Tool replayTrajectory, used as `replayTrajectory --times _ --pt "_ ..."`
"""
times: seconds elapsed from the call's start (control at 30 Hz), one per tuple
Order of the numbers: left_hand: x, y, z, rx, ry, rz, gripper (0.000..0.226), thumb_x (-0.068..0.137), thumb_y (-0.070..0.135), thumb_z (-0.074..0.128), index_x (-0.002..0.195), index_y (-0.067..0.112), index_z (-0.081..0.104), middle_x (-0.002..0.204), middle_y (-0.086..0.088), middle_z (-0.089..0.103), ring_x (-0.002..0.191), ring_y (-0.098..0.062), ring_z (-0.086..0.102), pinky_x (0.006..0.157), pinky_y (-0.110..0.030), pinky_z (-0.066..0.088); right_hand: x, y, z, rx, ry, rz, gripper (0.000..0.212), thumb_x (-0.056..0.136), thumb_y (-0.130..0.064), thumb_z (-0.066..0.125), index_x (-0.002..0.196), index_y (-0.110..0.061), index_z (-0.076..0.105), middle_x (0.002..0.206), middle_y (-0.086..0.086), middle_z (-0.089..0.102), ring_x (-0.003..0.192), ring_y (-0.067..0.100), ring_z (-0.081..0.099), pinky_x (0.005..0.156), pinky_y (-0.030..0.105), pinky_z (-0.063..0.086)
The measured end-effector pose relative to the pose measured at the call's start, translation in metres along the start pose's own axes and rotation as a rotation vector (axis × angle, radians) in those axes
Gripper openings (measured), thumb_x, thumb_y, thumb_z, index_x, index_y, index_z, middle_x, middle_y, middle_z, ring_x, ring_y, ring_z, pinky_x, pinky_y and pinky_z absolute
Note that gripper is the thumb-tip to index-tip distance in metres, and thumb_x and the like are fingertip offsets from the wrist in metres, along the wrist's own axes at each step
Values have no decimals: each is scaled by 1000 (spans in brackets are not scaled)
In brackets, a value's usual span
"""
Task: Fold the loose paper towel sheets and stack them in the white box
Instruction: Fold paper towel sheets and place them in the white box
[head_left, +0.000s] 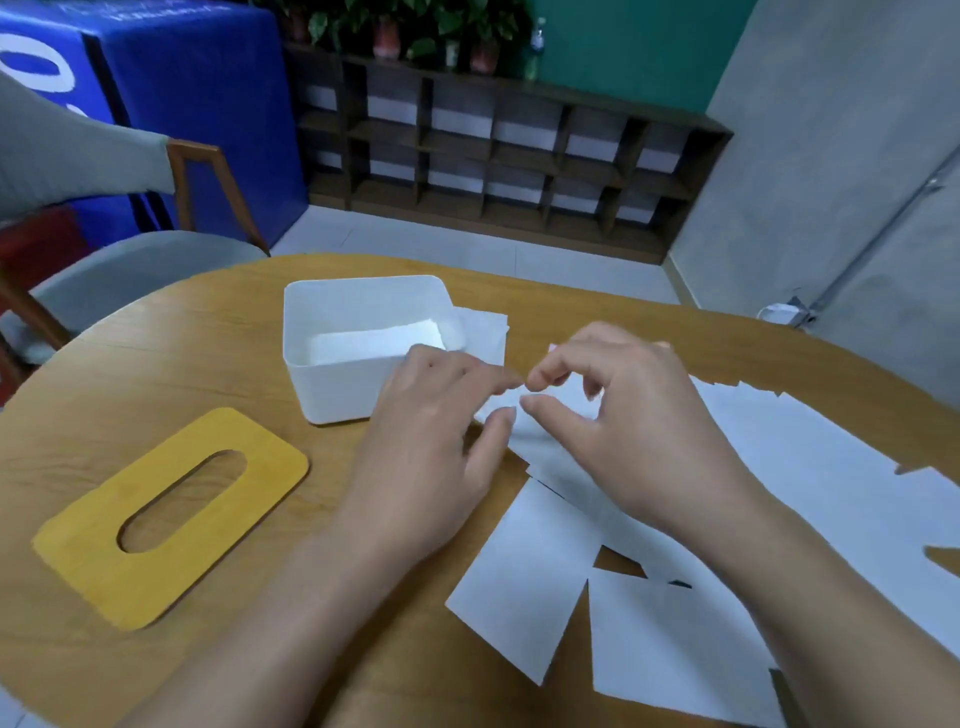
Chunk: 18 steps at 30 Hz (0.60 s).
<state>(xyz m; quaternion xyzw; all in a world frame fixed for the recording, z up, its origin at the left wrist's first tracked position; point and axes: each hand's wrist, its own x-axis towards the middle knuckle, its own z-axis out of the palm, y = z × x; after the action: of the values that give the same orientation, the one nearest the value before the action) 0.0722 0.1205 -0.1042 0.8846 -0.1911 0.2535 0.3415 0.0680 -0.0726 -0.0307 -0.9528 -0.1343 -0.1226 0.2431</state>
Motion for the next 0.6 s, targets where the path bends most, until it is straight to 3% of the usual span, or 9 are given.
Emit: replayTrajectory --times 0.07,0.23,0.33,0.43,0.6 --pt "-9 12 13 -45 -84 20 21 106 31 67 125 34 75 117 19 70 115 -10 53 100 -34 47 -21 15 -1 69 -3 43 12 97 -44 79 87 -43 72 102 -20 64 96 11 56 86 30 36" --pt "-27 36 43 -102 -245 93 11 104 32 67 109 34 76 101 20 71 100 -7 56 86 -31 48 -70 50 -2 92 -78 141 13 95 -45 76 84 -40 73 95 -20 64 92 8 58 74 23 41" --pt "-32 40 57 -119 -339 130 11 102 27 69 108 33 76 100 19 71 98 -8 57 84 -33 51 -95 65 -6 106 -225 181 6 95 -47 77 93 -41 76 98 -21 65 102 2 57 78 15 36" --pt "-35 40 62 -106 -380 116 13 103 25 69 110 33 76 101 19 71 99 -7 58 83 -32 52 -110 75 -4 63 -387 196 12 96 -52 77 103 -44 74 103 -21 63 106 0 55 86 16 36" --pt "-37 36 66 -67 -416 122 13 103 24 70 114 29 75 99 15 67 98 -11 58 79 -37 53 -118 84 5 75 -379 189 16 95 -55 76 107 -46 71 101 -19 60 104 2 56 95 15 35"
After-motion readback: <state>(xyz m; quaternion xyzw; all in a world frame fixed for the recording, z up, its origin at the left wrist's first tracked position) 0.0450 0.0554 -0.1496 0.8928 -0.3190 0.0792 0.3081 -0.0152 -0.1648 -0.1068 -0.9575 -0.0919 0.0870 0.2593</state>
